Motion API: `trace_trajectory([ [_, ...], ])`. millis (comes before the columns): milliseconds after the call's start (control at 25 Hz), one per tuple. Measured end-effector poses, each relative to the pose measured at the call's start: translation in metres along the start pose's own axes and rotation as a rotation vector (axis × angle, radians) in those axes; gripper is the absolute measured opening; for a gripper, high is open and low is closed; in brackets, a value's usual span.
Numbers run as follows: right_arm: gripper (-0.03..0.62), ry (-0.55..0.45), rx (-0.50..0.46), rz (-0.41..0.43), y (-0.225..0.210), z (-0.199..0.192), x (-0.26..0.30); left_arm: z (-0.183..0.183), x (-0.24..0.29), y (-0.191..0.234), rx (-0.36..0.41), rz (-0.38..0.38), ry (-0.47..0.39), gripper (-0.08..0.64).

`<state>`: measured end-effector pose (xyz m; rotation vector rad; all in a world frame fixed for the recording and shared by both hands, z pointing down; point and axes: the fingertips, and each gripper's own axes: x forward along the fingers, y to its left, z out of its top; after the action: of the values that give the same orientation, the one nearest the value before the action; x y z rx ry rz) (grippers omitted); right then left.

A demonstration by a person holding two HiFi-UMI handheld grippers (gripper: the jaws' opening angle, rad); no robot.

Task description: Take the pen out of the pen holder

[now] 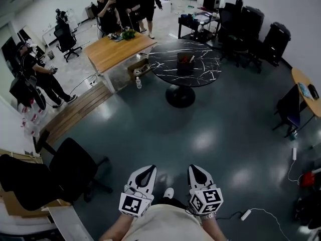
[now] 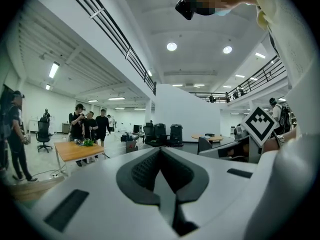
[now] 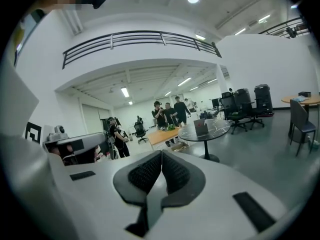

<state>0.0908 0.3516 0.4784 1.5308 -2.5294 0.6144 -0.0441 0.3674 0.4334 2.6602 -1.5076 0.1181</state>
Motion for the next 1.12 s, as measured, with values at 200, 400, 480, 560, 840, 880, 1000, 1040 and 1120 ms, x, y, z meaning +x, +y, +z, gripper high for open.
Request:
trace_trajectory([
  [200,0.018,-0.016,0.038,-0.013,-0.036,0.013,0.007,0.003,0.033,-0.006,0.003,-0.005,0.037,0.011],
  [400,0.018,-0.026,0.065,-0.051,-0.059,0.020,0.016,0.010,0.068,-0.004,0.010,-0.043,0.031,0.011],
  [480,0.018,-0.024,0.074,-0.080,-0.068,0.023,0.023,0.009,0.087,0.000,0.011,-0.074,0.036,0.011],
  [560,0.018,-0.016,0.078,-0.114,-0.079,0.026,0.033,0.005,0.109,0.007,0.008,-0.109,0.038,0.011],
  [840,0.018,0.023,0.097,-0.197,-0.102,0.048,0.119,0.012,0.198,0.075,-0.061,-0.181,-0.029,0.011],
  [880,0.018,0.026,0.097,-0.196,-0.103,0.056,0.137,0.016,0.211,0.090,-0.069,-0.180,-0.044,0.011],
  [1000,0.018,0.021,0.087,-0.197,-0.102,0.082,0.191,0.024,0.244,0.137,-0.078,-0.191,-0.033,0.011],
  [1040,0.018,0.016,0.087,-0.203,-0.101,0.090,0.207,0.025,0.253,0.152,-0.073,-0.203,-0.020,0.011],
  [1120,0.018,0.007,0.093,-0.216,-0.098,0.102,0.234,0.029,0.271,0.178,-0.069,-0.219,-0.029,0.011],
])
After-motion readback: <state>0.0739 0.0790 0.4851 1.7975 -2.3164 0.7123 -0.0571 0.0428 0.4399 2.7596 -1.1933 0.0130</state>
